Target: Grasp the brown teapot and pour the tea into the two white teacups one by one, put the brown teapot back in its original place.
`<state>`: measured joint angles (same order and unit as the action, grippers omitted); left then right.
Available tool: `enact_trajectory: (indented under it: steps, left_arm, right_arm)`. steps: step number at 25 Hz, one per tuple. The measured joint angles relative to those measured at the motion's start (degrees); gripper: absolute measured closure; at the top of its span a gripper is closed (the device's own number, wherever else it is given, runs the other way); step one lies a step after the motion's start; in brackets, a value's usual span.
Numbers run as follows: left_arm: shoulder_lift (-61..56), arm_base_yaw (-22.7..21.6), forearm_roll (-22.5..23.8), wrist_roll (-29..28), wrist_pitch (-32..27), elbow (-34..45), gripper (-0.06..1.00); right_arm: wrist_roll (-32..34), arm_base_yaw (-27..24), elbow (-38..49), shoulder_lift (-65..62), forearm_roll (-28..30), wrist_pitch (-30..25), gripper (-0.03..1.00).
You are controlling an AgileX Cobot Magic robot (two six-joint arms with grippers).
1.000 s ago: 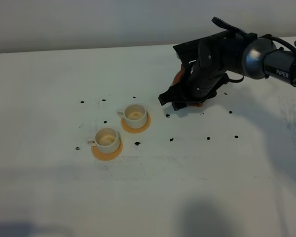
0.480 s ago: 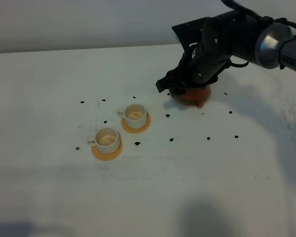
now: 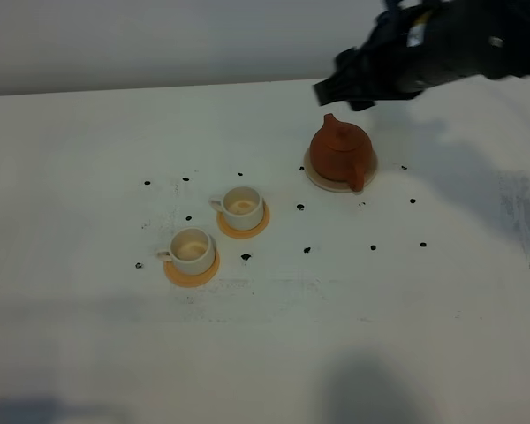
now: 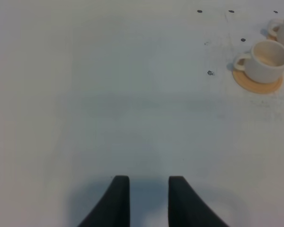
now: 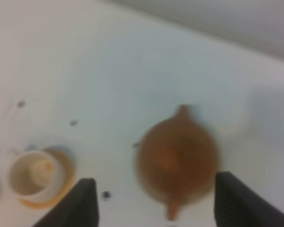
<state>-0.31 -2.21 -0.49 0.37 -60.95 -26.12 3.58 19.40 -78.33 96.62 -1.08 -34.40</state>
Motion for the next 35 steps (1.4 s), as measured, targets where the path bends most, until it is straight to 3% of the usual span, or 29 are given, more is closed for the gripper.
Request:
enact_trajectory:
  steps: [7,21,35]
  left_arm:
    - [0.0,0.0,0.0,0.0,0.0,0.0,0.72]
    - [0.0,0.0,0.0,0.05,0.0,0.0,0.72]
    - [0.0,0.0,0.0,0.05,0.0,0.0,0.72]
  right_arm:
    - [1.33,-3.76,5.64,2.88,0.44,1.95,0.45]
    - [3.04,-3.76,-10.77,22.23,3.37,-4.7,0.45]
    - [2.6,-3.09,-11.43,23.66,1.48,-8.73,0.45]
